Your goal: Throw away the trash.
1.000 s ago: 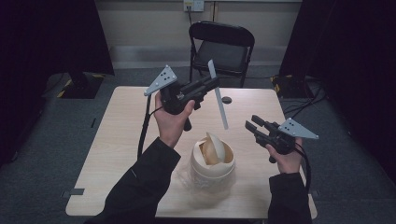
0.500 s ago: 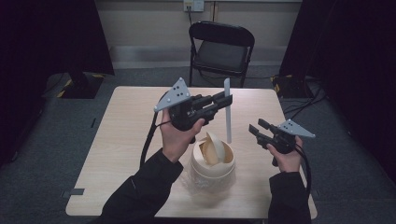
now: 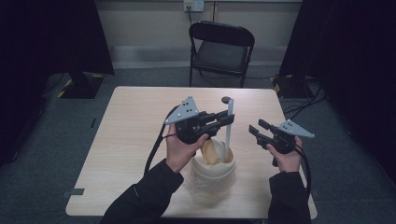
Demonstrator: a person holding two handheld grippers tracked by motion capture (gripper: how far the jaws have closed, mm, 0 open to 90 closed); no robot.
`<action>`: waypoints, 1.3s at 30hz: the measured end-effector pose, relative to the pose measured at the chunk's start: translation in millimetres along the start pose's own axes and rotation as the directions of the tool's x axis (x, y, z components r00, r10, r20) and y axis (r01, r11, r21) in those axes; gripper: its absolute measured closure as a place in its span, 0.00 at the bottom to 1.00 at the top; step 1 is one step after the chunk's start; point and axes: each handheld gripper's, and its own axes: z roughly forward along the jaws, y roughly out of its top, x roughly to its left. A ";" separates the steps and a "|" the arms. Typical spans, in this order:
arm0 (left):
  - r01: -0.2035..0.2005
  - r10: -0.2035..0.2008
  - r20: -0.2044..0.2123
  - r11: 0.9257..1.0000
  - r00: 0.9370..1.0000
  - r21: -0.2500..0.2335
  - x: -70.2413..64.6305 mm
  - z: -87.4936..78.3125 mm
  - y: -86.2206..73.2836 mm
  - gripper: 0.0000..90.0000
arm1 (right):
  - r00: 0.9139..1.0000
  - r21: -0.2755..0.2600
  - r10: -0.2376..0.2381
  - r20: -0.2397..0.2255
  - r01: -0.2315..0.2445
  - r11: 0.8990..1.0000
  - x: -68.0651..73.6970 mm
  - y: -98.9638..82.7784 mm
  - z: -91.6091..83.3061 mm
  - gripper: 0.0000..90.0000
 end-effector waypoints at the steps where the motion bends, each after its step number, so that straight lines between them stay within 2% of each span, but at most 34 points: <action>1: 0.000 0.000 0.004 1.000 1.000 0.004 -0.1 0.4 -1.5 0.89 | 1.000 0.004 0.002 0.001 -0.002 1.000 0.1 -0.3 0.0 0.54; 6: 0.001 -0.002 0.008 0.999 1.000 0.035 -0.6 1.8 -8.4 0.89 | 1.000 0.004 0.001 0.001 -0.001 1.000 -0.4 -0.7 0.1 0.54; 13: 0.007 -0.007 0.011 1.000 1.000 0.022 -2.4 -7.0 -12.3 0.79 | 1.000 0.004 0.008 0.005 -0.008 1.000 -2.1 -1.9 -0.3 0.54; 19: 0.008 -0.008 -0.039 1.000 0.999 -0.015 2.0 -41.0 -12.7 0.72 | 1.000 0.009 0.015 0.022 -0.015 1.000 -5.1 -4.1 -1.2 0.52; 21: 0.008 -0.009 -0.071 1.000 0.997 -0.021 5.9 -56.9 -14.6 0.70 | 0.999 0.016 0.019 0.031 -0.020 1.000 -5.8 -5.3 -1.0 0.52; 23: 0.006 -0.008 -0.118 1.000 0.993 -0.021 11.0 -76.7 -19.0 0.68 | 0.999 0.023 0.019 0.042 -0.020 1.000 -6.7 -6.8 -0.4 0.51; 24: 0.006 -0.008 -0.118 1.000 0.993 -0.021 11.0 -76.7 -19.0 0.67 | 0.999 0.023 0.019 0.042 -0.020 1.000 -6.7 -6.8 -0.4 0.51; 27: 0.012 -0.010 -0.215 1.000 0.977 0.009 22.2 -112.7 -35.7 0.64 | 0.998 0.039 0.023 0.060 -0.025 0.999 -9.0 -10.2 0.5 0.48; 28: 0.021 -0.016 -0.247 1.000 0.969 0.018 26.1 -123.7 -43.1 0.63 | 0.997 0.040 0.023 0.067 -0.026 0.999 -9.8 -11.3 0.5 0.47; 29: 0.030 -0.023 -0.259 0.999 0.966 0.023 27.3 -127.7 -46.3 0.62 | 0.997 0.043 0.029 0.073 -0.033 0.999 -10.9 -12.8 0.5 0.46; 31: 0.051 -0.028 -0.307 0.996 0.951 0.067 34.8 -145.5 -61.8 0.61 | 0.996 0.053 0.031 0.087 -0.036 0.998 -12.5 -15.1 0.8 0.44; 33: 0.075 -0.035 -0.347 0.992 0.937 0.101 40.3 -159.1 -74.7 0.60 | 0.994 0.064 0.034 0.099 -0.040 0.997 -14.5 -17.7 1.3 0.42; 34: 0.099 -0.047 -0.376 0.988 0.925 0.119 44.0 -167.8 -84.5 0.60 | 0.994 0.067 0.037 0.101 -0.044 0.997 -15.5 -18.8 1.5 0.42; 35: 0.110 -0.051 -0.392 0.985 0.919 0.131 46.2 -172.8 -90.4 0.59 | 0.993 0.073 0.045 0.106 -0.053 0.996 -16.9 -20.8 1.5 0.41; 36: 0.133 -0.061 -0.421 0.980 0.905 0.146 49.3 -180.5 -100.3 0.58 | 0.993 0.076 0.049 0.108 -0.058 0.995 -17.8 -22.0 1.5 0.41; 37: 0.148 -0.067 -0.432 0.977 0.899 0.155 51.0 -184.6 -106.2 0.57 | 0.992 0.083 0.058 0.111 -0.067 0.994 -19.4 -24.2 1.7 0.41; 38: 0.148 -0.067 -0.432 0.977 0.899 0.155 51.0 -184.6 -106.2 0.56 | 0.991 0.086 0.060 0.116 -0.070 0.994 -20.4 -25.4 1.8 0.40; 39: 0.164 -0.061 -0.459 0.969 0.886 0.187 54.1 -192.7 -117.4 0.55 | 0.990 0.109 0.053 0.128 -0.067 0.992 -21.7 -27.1 2.3 0.39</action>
